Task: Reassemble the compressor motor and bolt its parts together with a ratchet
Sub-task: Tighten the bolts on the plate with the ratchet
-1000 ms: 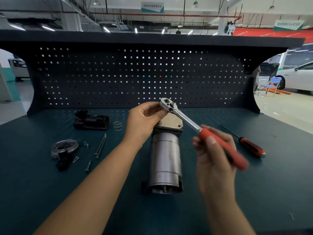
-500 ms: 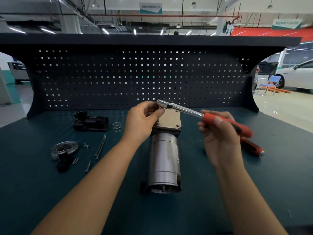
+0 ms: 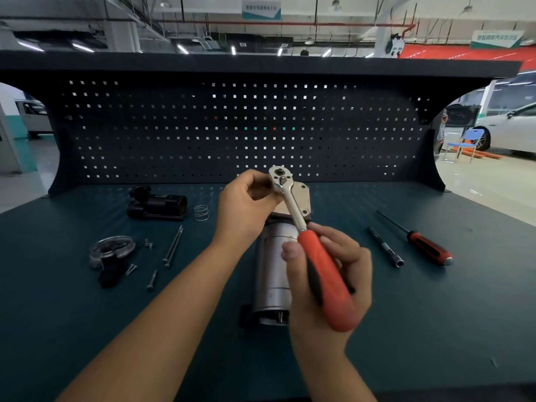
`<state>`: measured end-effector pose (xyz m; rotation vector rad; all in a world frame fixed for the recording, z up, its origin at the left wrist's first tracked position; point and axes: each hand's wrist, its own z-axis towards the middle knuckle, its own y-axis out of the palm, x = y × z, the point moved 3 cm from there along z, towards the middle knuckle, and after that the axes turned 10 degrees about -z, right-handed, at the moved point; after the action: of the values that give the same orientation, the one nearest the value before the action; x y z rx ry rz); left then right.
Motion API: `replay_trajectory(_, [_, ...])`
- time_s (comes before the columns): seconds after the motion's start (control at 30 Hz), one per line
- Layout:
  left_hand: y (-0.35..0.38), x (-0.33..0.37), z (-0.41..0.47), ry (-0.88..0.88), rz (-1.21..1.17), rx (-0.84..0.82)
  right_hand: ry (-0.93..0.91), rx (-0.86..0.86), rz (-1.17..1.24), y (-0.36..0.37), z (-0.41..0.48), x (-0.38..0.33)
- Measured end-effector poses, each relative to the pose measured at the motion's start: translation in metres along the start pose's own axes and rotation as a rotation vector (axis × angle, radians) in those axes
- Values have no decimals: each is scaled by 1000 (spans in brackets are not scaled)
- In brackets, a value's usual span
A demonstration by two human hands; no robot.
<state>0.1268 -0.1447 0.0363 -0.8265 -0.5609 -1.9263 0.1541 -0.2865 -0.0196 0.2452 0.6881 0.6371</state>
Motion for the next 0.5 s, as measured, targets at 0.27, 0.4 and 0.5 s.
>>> replay_trajectory(0.27, [-4,2,7,-67,-63,-57,444,58,344,-18,61,32])
replay_trajectory(0.4, [-3,2,10,-101,-80,-108,800,32,519,-16,93,54])
replay_trajectory(0.5, [-3,1,9,-79,-51,-132,743,90,624,-19,68,44])
